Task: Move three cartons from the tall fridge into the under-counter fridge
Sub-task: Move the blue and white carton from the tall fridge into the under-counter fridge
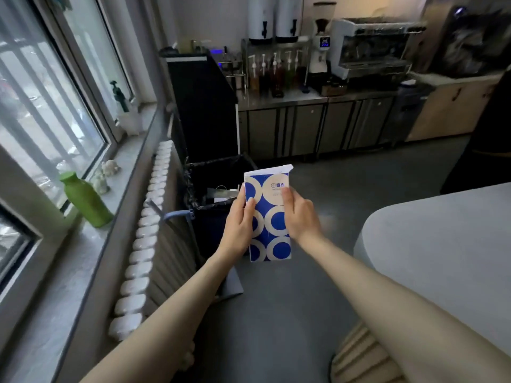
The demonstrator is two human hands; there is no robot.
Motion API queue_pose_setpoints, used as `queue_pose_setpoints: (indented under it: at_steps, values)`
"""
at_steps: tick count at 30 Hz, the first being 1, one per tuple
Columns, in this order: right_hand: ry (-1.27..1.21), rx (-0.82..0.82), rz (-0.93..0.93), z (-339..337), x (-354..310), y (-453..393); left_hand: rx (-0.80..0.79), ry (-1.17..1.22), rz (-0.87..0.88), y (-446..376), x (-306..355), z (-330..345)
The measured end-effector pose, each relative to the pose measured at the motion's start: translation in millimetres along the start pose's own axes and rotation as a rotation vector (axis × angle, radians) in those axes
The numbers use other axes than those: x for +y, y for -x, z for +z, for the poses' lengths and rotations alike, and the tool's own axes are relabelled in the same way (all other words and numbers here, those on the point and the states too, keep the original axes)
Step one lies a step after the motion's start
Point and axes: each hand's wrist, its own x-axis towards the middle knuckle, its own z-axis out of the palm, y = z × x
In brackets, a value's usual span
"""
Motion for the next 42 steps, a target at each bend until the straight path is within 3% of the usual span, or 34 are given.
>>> queue_pose_setpoints:
  at_steps: [16, 26, 42]
  values:
    - [-0.032, 0.066, 0.122, 1, 84, -186, -0.205, -0.005, -0.012, -213, -50, 44]
    - [-0.063, 0.06, 0.139, -20, 136, -337, -0.199, -0.037, -0.051, -373, -66, 92]
    - [0.054, 0.178, 0.222, -33, 217, -532, -0.336, 0.053, -0.089, -593, -112, 150]
